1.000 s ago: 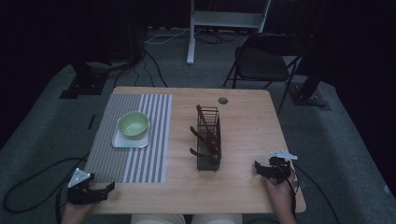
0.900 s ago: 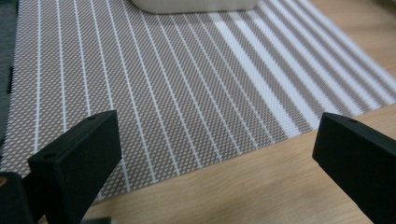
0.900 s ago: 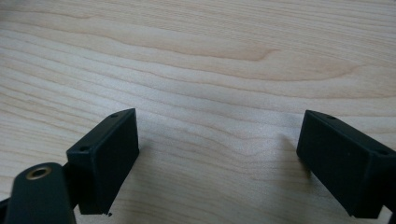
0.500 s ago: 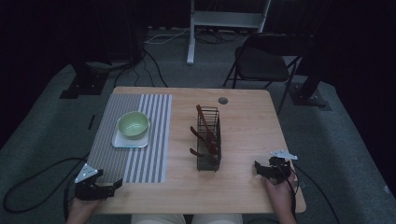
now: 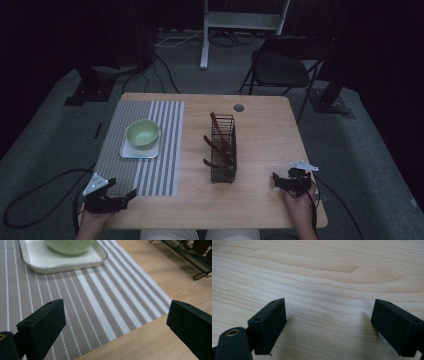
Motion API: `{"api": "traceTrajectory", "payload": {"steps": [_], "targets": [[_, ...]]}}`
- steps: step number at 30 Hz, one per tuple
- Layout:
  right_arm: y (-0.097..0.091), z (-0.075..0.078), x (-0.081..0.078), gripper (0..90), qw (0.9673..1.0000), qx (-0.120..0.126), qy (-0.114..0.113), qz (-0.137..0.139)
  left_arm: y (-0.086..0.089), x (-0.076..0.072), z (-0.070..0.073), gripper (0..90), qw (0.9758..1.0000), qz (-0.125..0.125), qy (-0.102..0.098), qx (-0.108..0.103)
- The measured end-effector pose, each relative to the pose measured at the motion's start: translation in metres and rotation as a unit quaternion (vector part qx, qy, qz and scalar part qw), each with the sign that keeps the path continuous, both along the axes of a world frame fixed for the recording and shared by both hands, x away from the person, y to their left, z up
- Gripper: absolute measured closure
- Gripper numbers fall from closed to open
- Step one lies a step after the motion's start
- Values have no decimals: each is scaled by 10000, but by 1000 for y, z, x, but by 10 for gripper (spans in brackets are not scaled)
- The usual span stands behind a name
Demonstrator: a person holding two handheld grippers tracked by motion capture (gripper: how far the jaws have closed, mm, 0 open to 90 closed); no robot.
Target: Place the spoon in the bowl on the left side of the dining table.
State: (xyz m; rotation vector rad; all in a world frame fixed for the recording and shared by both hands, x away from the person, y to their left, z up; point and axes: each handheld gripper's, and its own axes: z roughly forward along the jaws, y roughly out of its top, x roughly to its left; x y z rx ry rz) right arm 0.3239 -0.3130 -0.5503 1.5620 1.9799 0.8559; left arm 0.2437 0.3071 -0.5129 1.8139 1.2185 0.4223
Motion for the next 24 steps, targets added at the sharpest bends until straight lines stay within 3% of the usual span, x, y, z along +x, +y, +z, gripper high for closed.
{"api": "traceTrajectory", "payload": {"steps": [11,15,24], "targets": [[0,0,0,121,10000,1,1,0,-16,1,7,22,9997,-246,-25,65],[0,0,0,122,10000,0,1,0,-27,1,16,22,9994,-295,-194,44],[0,0,0,122,10000,0,1,1,-51,3,34,22,9975,-647,-282,-9]]}}
